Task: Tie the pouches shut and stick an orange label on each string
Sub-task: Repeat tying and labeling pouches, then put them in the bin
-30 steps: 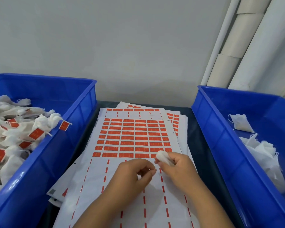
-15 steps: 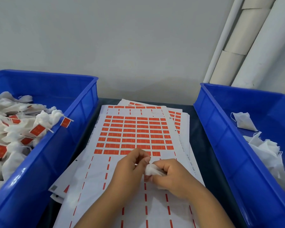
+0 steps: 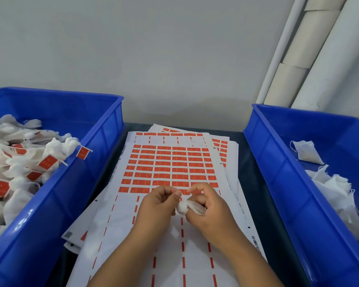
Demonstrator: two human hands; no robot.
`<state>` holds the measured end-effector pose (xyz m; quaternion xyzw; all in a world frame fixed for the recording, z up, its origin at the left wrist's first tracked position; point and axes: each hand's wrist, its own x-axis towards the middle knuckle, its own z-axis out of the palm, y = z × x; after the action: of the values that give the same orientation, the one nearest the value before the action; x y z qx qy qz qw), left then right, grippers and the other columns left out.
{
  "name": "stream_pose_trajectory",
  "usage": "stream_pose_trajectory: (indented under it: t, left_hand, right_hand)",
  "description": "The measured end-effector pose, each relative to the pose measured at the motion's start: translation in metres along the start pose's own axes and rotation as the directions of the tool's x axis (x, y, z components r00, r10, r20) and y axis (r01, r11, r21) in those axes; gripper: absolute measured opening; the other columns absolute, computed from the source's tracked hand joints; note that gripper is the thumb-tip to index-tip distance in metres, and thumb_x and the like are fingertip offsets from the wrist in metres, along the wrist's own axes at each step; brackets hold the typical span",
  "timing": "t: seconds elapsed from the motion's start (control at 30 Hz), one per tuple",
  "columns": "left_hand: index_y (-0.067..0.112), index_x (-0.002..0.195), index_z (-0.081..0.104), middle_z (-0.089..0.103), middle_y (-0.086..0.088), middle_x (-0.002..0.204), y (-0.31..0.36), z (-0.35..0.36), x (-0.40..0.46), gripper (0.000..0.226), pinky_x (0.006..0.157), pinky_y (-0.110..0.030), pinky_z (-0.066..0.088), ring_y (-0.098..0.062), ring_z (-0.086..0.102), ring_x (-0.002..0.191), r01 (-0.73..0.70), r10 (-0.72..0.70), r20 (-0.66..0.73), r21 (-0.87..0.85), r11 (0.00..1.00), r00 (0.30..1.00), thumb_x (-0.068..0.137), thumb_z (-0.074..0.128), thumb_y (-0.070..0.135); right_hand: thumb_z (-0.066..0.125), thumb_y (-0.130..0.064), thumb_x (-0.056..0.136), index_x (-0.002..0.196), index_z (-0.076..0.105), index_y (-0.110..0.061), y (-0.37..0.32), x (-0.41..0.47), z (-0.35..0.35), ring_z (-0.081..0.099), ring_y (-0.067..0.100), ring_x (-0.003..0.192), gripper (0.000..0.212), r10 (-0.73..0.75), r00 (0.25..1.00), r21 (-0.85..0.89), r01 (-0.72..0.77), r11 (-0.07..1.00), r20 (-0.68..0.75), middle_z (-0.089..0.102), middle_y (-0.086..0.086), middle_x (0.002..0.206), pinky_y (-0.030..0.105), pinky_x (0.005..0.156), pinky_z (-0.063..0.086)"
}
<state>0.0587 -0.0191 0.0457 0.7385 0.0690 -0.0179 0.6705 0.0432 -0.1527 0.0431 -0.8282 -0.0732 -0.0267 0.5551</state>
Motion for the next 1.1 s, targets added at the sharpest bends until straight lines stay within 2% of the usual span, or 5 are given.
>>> stream_pose_trajectory:
  t: [0.1, 0.3, 0.67, 0.83, 1.1]
  left_hand:
    - [0.021, 0.073, 0.069, 0.066, -0.004, 0.070, 0.000, -0.002, 0.001, 0.018, 0.067, -0.032, 0.055, -0.019, 0.058, 0.068, 0.060, -0.060, -0.020, -0.025, 0.998, 0.998, 0.089, 0.061, 0.024]
    - [0.022, 0.072, 0.068, 0.062, 0.005, 0.064, 0.001, 0.000, -0.001, 0.019, 0.057, -0.022, 0.042, -0.013, 0.054, 0.066, 0.106, -0.104, -0.035, 0.041, 0.994, 0.994, 0.089, 0.058, 0.023]
    - [0.023, 0.073, 0.065, 0.063, 0.005, 0.068, 0.003, 0.002, 0.000, 0.017, 0.055, -0.017, 0.042, -0.013, 0.057, 0.069, 0.122, -0.121, -0.032, 0.039, 0.992, 0.992, 0.088, 0.061, 0.027]
    - [0.026, 0.074, 0.063, 0.062, 0.015, 0.070, 0.004, 0.006, -0.007, 0.012, 0.050, -0.006, 0.041, -0.007, 0.060, 0.070, -0.035, 0.041, -0.075, 0.072, 0.997, 0.996, 0.085, 0.066, 0.023]
    - [0.050, 0.072, 0.055, 0.053, 0.026, 0.077, 0.003, 0.009, -0.019, 0.034, 0.067, 0.001, 0.039, 0.013, 0.047, 0.087, -0.440, 0.458, 0.038, 0.363, 0.822, 0.888, 0.074, 0.076, 0.023]
  right_hand:
    - [0.071, -0.024, 0.084, 0.089, 0.055, -0.052, 0.000, -0.001, 0.001, 0.053, -0.018, 0.095, 0.033, -0.056, 0.998, -0.021, 0.055, 0.998, -0.030, 0.060, -0.039, 0.092, -0.002, 0.068, 0.041]
    - [0.067, -0.027, 0.087, 0.082, 0.057, -0.045, 0.002, 0.001, 0.002, 0.047, -0.022, 0.096, 0.021, -0.078, 0.996, -0.109, 0.072, 0.991, -0.048, 0.053, -0.048, 0.089, -0.006, 0.067, 0.038]
    - [0.068, -0.027, 0.084, 0.073, 0.066, -0.034, 0.004, 0.002, 0.001, 0.059, -0.009, 0.086, 0.013, 0.030, 0.989, -0.001, -0.030, 1.000, -0.142, 0.067, -0.025, 0.080, 0.002, 0.058, 0.045]
    - [0.069, -0.030, 0.084, 0.073, 0.071, -0.050, 0.000, 0.005, 0.000, 0.067, 0.008, 0.086, 0.022, 0.258, 0.942, 0.361, -0.169, 0.917, -0.215, 0.069, -0.028, 0.083, 0.020, 0.073, 0.054]
    - [0.062, -0.016, 0.089, 0.102, 0.072, -0.021, 0.001, 0.004, -0.003, 0.064, 0.025, 0.105, 0.017, 0.393, 0.917, 0.590, -0.281, 0.757, -0.068, 0.073, -0.001, 0.103, 0.051, 0.098, 0.048]
